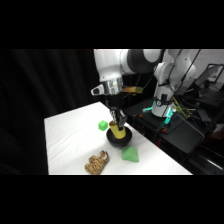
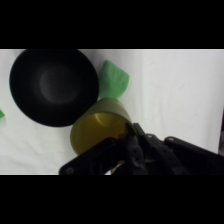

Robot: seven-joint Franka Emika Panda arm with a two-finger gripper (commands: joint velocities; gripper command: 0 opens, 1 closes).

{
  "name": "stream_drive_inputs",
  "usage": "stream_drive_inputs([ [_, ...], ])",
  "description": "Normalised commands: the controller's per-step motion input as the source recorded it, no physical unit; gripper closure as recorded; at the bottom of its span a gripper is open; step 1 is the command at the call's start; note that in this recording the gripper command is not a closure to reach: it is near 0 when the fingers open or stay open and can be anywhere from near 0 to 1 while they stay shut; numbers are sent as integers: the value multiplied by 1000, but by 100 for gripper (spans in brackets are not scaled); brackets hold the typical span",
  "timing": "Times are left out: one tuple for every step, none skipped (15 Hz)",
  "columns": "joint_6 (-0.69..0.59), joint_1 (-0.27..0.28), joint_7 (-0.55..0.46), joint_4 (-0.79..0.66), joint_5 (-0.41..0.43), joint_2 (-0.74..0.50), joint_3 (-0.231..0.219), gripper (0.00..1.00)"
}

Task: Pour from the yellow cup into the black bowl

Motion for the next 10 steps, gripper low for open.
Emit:
stream_drive_inputs([
  [-182,-200,-989,-150,829,-105,-21,19],
  [-309,-201,-993,-86,858,-72,-32,20],
  [-390,-213,-992,-54,805,-32,-67,20],
  [-451,-229,-992,-27,750,27,-103,20],
  [-521,-229,-927,11,668,71,-118,20],
  [-577,-223,-845,60,588,127,-122,20],
  [-619,-212,-757,109,503,177,-116,20],
  [-602,-190,-629,151,384,213,-107,20],
  [-608,-175,-577,192,340,236,-94,20],
  [-637,-172,-592,226,355,242,-79,20],
])
